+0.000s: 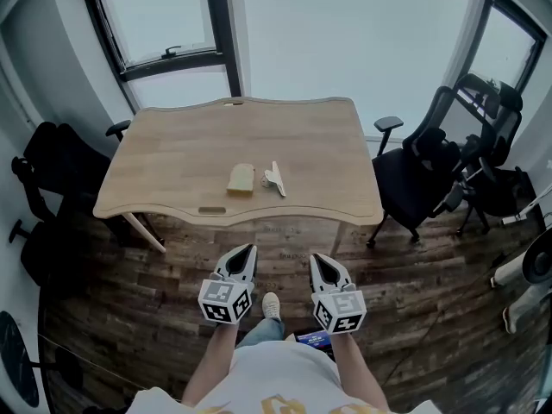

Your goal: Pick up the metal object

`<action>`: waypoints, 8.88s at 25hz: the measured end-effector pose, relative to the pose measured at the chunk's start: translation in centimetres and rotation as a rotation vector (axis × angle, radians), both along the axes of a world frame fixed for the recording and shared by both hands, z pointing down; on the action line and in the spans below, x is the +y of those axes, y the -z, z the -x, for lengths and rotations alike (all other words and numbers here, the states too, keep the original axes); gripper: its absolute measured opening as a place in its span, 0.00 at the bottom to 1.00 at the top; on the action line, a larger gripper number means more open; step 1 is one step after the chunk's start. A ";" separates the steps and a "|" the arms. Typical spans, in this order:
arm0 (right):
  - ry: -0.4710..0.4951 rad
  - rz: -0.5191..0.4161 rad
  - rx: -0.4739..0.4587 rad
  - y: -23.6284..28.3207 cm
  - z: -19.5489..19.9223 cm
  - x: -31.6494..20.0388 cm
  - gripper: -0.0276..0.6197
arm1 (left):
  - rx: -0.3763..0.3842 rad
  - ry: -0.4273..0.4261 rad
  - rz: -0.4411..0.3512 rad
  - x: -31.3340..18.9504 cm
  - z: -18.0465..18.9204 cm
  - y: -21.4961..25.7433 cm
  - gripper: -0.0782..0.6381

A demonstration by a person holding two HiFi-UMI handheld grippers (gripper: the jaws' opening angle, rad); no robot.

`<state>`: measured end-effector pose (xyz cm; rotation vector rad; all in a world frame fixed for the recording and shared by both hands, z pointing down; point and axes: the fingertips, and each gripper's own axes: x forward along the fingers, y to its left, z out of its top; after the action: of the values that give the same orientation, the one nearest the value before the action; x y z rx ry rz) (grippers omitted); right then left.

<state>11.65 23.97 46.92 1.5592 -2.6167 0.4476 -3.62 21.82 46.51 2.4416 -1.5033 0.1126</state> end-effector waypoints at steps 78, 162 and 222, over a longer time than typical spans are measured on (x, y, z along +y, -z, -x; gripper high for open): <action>-0.005 0.267 0.123 -12.4 3.9 -37.8 0.06 | 0.075 0.011 0.401 -37.8 4.4 -15.0 0.14; -0.025 0.336 0.133 -15.0 2.9 -40.8 0.06 | 0.535 0.001 0.654 -40.5 1.2 -18.8 0.14; -0.015 0.007 0.130 -2.5 5.2 -34.4 0.06 | 0.783 -0.188 0.152 -31.2 4.5 -1.1 0.14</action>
<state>6.44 -10.44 49.41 1.5517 -2.5060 0.3434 -8.11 -9.37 47.61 2.1071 -0.8790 -0.5985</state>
